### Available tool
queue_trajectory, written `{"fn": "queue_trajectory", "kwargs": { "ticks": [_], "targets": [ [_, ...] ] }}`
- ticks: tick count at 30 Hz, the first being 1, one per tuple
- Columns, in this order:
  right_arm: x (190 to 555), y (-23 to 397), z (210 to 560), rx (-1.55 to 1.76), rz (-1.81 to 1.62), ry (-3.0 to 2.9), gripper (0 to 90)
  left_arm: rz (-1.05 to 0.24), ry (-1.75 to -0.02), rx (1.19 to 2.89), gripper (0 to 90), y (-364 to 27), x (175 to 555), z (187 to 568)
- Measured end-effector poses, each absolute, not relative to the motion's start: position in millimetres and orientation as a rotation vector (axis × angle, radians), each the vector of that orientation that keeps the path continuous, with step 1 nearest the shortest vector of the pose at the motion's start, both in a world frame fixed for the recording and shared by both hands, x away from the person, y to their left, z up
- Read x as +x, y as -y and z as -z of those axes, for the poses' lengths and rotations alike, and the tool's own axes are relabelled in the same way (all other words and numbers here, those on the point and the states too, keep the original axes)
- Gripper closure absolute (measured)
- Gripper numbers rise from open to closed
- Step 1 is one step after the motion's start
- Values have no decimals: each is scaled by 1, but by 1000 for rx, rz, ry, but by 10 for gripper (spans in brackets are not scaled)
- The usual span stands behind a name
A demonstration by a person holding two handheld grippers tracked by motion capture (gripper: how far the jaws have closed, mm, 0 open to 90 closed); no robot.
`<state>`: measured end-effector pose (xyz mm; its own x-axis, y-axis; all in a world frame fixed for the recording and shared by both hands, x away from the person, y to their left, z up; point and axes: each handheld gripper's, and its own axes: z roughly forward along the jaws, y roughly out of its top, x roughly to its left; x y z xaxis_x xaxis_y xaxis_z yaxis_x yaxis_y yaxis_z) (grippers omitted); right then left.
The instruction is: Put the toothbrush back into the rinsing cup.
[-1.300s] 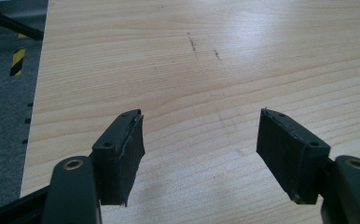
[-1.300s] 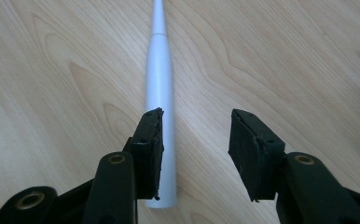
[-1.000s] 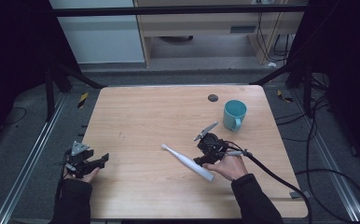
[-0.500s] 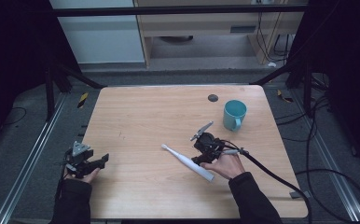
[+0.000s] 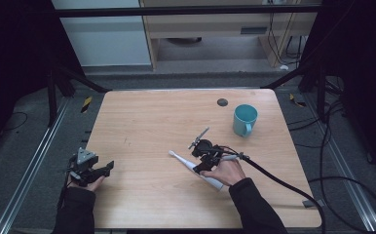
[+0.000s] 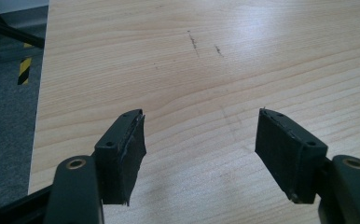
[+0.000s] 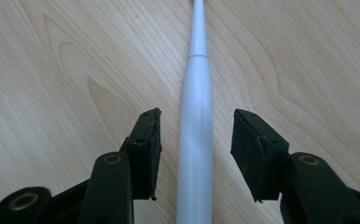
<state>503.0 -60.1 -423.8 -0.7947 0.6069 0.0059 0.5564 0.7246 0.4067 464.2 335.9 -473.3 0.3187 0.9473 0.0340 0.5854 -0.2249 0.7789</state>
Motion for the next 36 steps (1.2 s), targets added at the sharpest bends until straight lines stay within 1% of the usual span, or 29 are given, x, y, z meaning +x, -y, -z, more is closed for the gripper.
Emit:
{"fn": "queue_trajectory", "kwargs": {
  "ticks": [20, 31, 36],
  "targets": [
    [509, 56, 453, 967, -474, -2861, 559, -680, -1361, 1920, 327, -337, 464, 473],
    [513, 54, 464, 963, -403, -2876, 604, -679, -1363, 1921, 330, -337, 464, 473],
    [514, 53, 467, 959, -385, -2885, 639, -679, -1363, 1921, 331, -337, 464, 473]
  ]
}}
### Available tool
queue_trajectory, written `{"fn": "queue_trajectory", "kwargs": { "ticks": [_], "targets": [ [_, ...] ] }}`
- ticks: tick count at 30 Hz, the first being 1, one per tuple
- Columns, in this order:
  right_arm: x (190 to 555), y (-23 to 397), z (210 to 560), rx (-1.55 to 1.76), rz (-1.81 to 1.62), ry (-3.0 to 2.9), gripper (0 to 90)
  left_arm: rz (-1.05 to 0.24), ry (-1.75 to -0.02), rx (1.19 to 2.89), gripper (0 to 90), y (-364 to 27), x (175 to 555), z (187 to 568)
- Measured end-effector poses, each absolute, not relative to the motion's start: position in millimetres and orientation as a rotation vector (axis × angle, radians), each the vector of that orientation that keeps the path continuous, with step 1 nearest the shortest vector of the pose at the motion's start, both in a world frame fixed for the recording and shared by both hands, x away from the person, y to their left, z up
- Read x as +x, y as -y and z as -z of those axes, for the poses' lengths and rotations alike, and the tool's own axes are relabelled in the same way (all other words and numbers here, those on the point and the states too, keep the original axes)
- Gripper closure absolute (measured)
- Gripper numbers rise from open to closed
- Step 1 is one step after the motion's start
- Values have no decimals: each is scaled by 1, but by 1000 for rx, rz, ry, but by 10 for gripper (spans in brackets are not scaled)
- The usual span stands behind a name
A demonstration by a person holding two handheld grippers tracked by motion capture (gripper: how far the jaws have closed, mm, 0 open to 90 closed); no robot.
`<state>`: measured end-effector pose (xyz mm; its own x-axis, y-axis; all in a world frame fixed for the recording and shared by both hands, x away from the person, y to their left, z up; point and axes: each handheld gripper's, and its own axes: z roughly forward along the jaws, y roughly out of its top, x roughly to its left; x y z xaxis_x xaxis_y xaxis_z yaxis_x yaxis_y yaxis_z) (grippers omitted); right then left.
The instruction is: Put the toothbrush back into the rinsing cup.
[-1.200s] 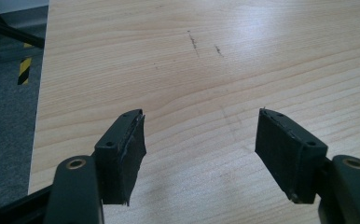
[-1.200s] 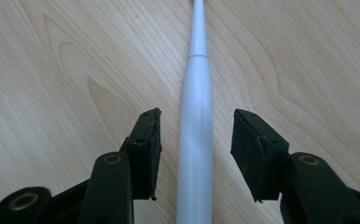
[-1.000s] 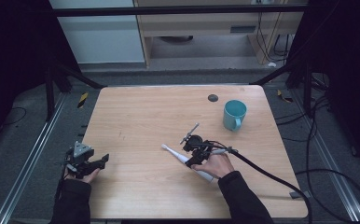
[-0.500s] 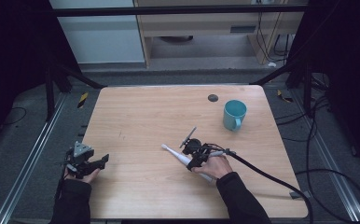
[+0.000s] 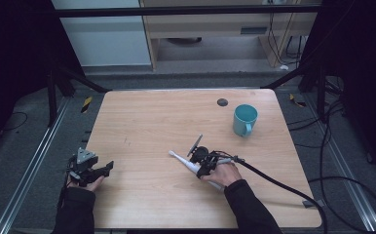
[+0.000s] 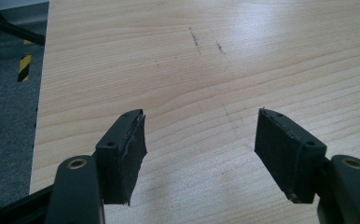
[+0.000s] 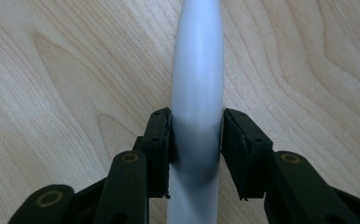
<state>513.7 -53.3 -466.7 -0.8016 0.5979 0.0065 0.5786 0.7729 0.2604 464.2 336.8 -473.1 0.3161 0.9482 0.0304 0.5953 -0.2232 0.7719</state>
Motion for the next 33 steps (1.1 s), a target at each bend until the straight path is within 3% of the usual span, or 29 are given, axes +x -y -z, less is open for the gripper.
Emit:
{"fn": "queue_trajectory", "kwargs": {
  "ticks": [17, 33],
  "targets": [
    [515, 55, 466, 992, -423, -2889, 665, -680, -1367, 1920, 333, -337, 464, 473],
    [510, 74, 419, 1039, -757, -2711, 665, -680, -1371, 1913, 335, -336, 465, 472]
  ]
}}
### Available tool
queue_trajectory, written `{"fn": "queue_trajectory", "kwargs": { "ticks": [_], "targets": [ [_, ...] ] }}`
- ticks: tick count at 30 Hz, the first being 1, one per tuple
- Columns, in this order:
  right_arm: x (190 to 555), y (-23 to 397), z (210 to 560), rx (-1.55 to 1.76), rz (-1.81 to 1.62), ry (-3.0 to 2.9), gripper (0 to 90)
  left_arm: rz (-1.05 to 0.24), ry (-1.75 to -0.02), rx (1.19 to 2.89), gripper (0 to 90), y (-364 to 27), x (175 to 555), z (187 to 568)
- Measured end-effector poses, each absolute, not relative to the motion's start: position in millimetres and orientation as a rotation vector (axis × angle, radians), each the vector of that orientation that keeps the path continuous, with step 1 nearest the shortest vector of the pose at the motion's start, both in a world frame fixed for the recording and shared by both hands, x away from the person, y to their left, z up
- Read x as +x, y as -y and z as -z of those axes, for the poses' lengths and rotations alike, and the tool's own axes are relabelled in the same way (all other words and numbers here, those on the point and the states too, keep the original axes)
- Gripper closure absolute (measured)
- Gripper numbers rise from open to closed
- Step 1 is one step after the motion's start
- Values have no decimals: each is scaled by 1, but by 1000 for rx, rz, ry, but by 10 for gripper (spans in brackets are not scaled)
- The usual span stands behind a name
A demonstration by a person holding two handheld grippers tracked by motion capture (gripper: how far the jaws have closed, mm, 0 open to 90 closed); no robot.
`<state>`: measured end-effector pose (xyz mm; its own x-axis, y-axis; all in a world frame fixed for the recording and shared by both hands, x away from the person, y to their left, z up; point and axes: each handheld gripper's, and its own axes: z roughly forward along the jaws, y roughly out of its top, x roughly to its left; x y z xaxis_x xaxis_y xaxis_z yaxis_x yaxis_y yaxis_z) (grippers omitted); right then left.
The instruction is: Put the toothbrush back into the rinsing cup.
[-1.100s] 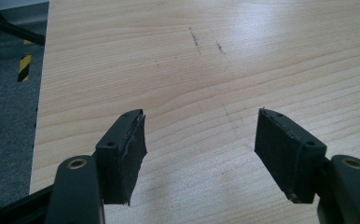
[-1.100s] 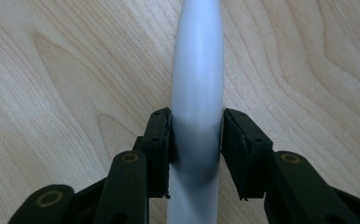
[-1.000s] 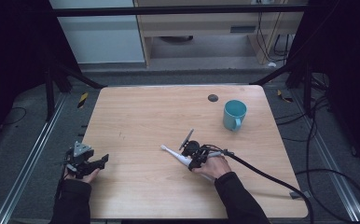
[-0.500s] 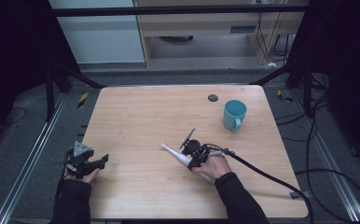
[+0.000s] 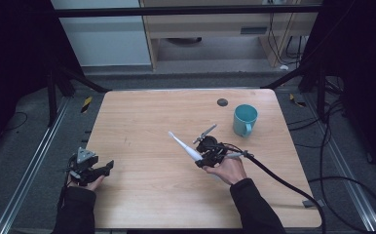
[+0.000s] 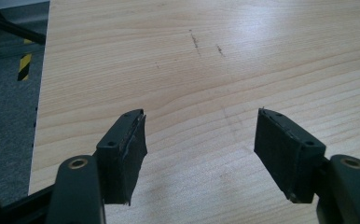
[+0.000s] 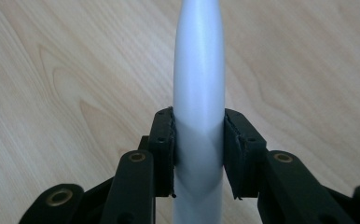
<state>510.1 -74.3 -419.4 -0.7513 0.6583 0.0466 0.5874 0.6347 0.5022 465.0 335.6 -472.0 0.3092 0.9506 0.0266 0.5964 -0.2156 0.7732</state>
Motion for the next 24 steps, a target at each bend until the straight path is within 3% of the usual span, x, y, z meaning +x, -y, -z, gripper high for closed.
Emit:
{"fn": "queue_trajectory", "kwargs": {
  "ticks": [24],
  "targets": [
    [523, 101, 380, 1061, -1166, -2345, 665, -686, -1362, 1917, 334, -335, 464, 472]
  ]
}}
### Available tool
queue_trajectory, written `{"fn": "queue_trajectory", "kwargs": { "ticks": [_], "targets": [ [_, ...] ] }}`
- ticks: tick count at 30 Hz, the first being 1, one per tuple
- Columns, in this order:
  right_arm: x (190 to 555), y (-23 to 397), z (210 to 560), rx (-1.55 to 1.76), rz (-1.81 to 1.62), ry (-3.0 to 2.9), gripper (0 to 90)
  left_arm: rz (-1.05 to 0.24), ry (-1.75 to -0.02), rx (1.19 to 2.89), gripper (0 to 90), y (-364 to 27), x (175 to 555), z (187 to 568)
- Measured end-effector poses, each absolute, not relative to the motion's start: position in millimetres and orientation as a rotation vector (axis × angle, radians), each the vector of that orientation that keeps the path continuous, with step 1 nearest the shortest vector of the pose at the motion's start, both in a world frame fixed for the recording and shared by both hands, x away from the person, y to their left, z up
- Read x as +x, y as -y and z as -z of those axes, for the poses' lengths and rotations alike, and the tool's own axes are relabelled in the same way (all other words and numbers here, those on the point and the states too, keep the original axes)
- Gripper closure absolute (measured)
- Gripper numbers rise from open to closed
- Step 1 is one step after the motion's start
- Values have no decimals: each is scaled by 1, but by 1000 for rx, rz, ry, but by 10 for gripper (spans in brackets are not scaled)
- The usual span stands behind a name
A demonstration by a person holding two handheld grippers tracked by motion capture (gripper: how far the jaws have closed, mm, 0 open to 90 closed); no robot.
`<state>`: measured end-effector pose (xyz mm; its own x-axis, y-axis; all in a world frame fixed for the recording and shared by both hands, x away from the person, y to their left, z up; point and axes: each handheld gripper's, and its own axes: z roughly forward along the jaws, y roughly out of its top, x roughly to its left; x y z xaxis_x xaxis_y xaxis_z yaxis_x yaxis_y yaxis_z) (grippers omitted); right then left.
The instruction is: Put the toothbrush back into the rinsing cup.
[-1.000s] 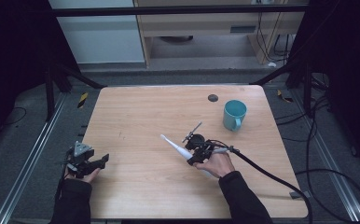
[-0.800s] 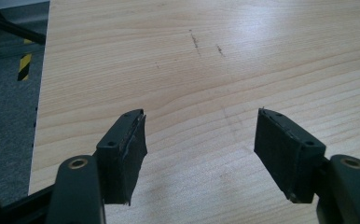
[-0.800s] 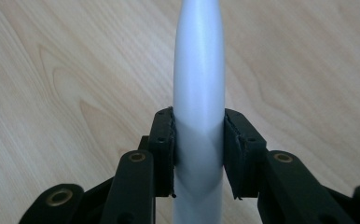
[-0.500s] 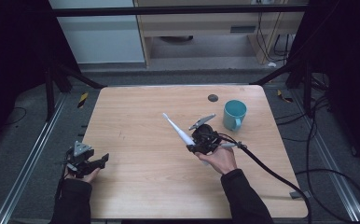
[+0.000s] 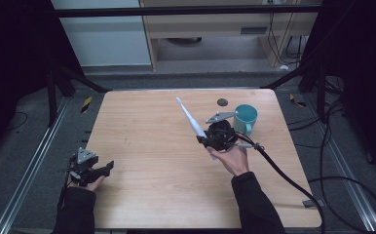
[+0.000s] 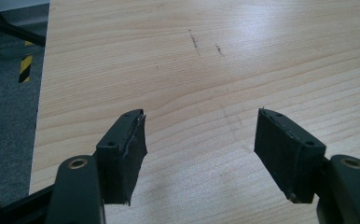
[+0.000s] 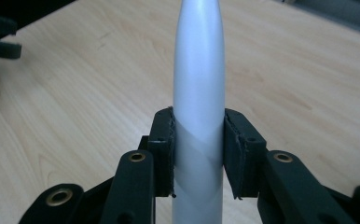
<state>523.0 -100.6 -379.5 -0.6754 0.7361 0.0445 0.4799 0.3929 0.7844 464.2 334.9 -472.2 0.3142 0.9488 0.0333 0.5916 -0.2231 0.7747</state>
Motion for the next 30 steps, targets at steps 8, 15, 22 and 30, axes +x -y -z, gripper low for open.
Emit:
{"fn": "queue_trajectory", "kwargs": {
  "ticks": [8, 15, 22, 30],
  "targets": [
    [528, 110, 369, 1056, -1281, -2227, 665, -685, -1363, 1919, 334, -336, 464, 473],
    [537, 119, 361, 1080, -1332, -2115, 665, -683, -1366, 1920, 334, -336, 465, 473],
    [550, 133, 354, 1089, -1347, -2014, 665, -683, -1368, 1919, 334, -336, 465, 474],
    [565, 145, 351, 1111, -1393, -1926, 665, -681, -1370, 1919, 334, -336, 465, 474]
  ]
}}
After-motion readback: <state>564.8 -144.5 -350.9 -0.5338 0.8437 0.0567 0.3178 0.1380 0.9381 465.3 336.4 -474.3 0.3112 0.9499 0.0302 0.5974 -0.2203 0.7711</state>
